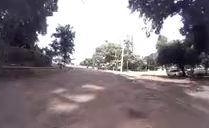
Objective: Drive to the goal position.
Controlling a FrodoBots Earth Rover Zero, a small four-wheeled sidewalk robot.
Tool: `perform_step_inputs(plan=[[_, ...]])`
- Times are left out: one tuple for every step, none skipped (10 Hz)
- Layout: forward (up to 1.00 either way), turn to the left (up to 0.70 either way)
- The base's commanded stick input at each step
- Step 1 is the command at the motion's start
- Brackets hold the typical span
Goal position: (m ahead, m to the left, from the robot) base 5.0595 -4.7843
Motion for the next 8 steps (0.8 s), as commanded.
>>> perform_step_inputs(plan=[[0.7, 0.0], [0.7, 0.0], [0.7, 0.0], [0.7, 0.0], [0.7, 0.0], [0.7, 0.0], [0.7, 0.0], [0.7, 0.0]])
